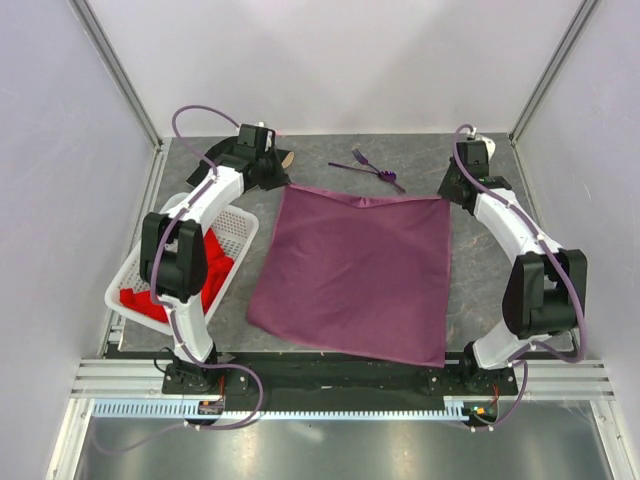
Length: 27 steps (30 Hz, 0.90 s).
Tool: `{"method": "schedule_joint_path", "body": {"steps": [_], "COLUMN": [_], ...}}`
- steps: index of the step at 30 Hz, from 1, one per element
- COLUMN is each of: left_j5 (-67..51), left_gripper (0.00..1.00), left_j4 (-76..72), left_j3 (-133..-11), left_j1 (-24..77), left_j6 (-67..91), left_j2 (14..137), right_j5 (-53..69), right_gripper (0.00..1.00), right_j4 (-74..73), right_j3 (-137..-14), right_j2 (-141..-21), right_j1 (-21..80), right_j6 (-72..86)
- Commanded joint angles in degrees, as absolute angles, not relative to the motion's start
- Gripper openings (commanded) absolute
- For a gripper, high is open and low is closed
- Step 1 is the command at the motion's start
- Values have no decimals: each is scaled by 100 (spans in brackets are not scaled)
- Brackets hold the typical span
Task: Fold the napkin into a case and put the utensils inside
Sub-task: Fold and flatten the napkin at the center of the board.
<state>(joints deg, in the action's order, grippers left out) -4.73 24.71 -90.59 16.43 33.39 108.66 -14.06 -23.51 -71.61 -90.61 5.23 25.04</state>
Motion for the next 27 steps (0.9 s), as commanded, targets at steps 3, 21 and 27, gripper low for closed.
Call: {"method": "schedule_joint_path", "body": {"steps": [3,21,27], "left_j5": [-1098,-1511,-1915], "left_gripper": [2,2,2], "left_j4": [1697,3454,3639], "left_j3": [-9194,-8176,-6778], "left_j1": [1582,1257,1335], "left_j6": [3507,3454,3313], "left_j2": [10846,9371,8149], "right_j5": [-984,-1072,-609], "right_gripper": [0,0,0], "right_j4": [-1459,-3232,-3858], "right_j3": [-7251,-6744,-5594], "right_j2": [-9316,-8184,-6918], "right_j1": [475,273,264], "right_j6": [2285,2522,3041]}}
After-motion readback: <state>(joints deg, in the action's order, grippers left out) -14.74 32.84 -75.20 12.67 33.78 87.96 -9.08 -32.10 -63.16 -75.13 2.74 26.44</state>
